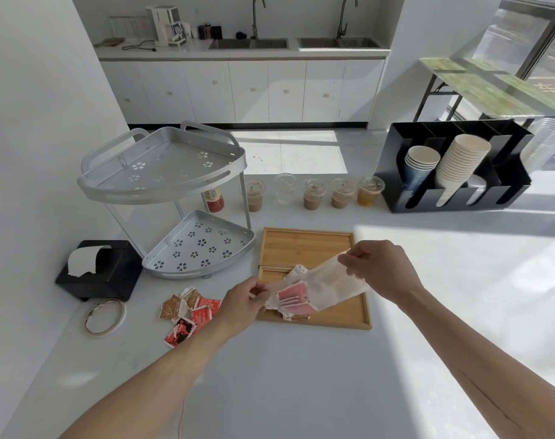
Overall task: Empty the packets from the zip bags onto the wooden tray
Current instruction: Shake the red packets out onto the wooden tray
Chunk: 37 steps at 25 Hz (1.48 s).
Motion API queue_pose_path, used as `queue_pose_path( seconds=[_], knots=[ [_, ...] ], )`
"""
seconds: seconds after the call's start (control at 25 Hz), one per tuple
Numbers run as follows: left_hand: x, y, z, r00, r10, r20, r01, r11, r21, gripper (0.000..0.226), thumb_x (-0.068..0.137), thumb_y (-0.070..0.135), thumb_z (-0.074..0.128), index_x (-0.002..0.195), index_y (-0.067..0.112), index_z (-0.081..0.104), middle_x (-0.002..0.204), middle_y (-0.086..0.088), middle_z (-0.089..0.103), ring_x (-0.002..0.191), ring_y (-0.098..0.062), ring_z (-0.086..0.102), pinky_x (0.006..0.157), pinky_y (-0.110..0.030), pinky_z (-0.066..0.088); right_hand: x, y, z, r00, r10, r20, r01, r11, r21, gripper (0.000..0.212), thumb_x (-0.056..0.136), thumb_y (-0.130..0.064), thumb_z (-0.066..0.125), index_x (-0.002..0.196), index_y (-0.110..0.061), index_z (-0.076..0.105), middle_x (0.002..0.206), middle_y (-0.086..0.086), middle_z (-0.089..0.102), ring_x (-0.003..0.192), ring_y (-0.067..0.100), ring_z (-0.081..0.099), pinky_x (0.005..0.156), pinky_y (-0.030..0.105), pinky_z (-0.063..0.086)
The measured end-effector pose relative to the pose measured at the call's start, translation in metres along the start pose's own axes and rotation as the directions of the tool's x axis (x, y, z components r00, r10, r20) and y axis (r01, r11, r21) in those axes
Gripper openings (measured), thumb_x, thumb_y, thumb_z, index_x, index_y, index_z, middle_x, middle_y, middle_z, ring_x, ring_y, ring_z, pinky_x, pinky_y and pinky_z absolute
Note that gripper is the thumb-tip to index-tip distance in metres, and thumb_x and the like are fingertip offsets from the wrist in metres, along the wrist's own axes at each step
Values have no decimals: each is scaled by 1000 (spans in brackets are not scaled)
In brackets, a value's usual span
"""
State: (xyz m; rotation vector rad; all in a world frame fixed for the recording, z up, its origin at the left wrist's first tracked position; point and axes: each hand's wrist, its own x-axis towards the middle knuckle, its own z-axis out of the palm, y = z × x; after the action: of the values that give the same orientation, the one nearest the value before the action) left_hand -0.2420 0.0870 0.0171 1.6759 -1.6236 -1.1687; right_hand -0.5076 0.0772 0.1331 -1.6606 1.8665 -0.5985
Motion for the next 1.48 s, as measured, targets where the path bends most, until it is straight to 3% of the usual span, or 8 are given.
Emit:
queue_pose_path(
  seconds=[0.2, 0.36, 0.48, 0.68, 0.88, 1.12, 1.36, 1.48],
  knots=[
    [34, 29, -18, 988, -123, -95, 98, 967, -234, 5, 98, 15, 51, 96, 12, 55, 108, -7, 62, 73, -20, 74, 50, -25, 55, 54, 19, -2, 997, 22, 74, -39, 972, 232, 13, 88, -21, 67, 76, -19, 72, 72, -2, 76, 66, 16, 63, 62, 29, 50],
    [66, 44, -38, 975, -150, -163, 108, 964, -242, 3, 96, 10, 55, 96, 12, 57, 105, -9, 65, 74, -21, 76, 64, -33, 62, 101, 26, 11, 993, 23, 117, -54, 960, 273, 11, 90, -18, 67, 82, -14, 73, 82, 4, 76, 71, 18, 61, 63, 27, 47],
    [88, 53, -49, 958, -191, -213, 152, 971, -185, 14, 93, 7, 59, 85, 18, 58, 96, -12, 70, 78, -25, 75, 75, -41, 62, 133, 28, 26, 987, 48, 156, -94, 947, 307, 11, 90, -17, 67, 84, -11, 74, 86, 8, 75, 72, 19, 59, 62, 24, 47],
    [121, 62, -56, 942, -212, -260, 192, 976, -99, 9, 94, 4, 57, 90, 12, 57, 88, -11, 70, 69, -13, 72, 58, -20, 59, 170, 36, 46, 975, 100, 198, -158, 940, 303, 15, 90, -19, 68, 85, -7, 74, 94, 18, 75, 72, 19, 59, 65, 31, 46],
    [145, 59, -53, 937, -213, -277, 219, 976, -11, 3, 92, 4, 60, 93, 7, 62, 89, -16, 71, 79, -23, 74, 71, -31, 62, 189, 51, 64, 963, 156, 222, -219, 930, 297, 15, 90, -21, 68, 91, -7, 73, 92, 14, 72, 74, 20, 59, 56, 24, 43],
    [165, 67, -48, 950, -147, -277, 185, 975, 118, 17, 88, 6, 66, 77, 19, 64, 76, -8, 71, 69, -21, 74, 74, -43, 62, 197, 73, 81, 943, 234, 237, -300, 907, 297, 20, 90, -19, 67, 97, -1, 74, 97, 15, 73, 79, 22, 58, 62, 27, 44],
    [176, 78, -43, 969, -57, -239, 118, 962, 248, 8, 85, 10, 69, 82, 17, 67, 69, -4, 71, 67, -18, 73, 78, -41, 61, 197, 81, 91, 920, 273, 280, -353, 889, 292, 26, 94, -17, 61, 68, -12, 65, 88, 12, 69, 77, 23, 56, 53, 24, 38],
    [179, 88, -39, 972, -37, -230, 98, 961, 259, 11, 86, 9, 69, 79, 18, 66, 69, -5, 71, 68, -20, 73, 77, -43, 61, 197, 85, 96, 905, 304, 297, -392, 866, 311, 26, 95, -19, 59, 71, -11, 64, 86, 9, 67, 75, 22, 56, 53, 25, 39]
  ],
)
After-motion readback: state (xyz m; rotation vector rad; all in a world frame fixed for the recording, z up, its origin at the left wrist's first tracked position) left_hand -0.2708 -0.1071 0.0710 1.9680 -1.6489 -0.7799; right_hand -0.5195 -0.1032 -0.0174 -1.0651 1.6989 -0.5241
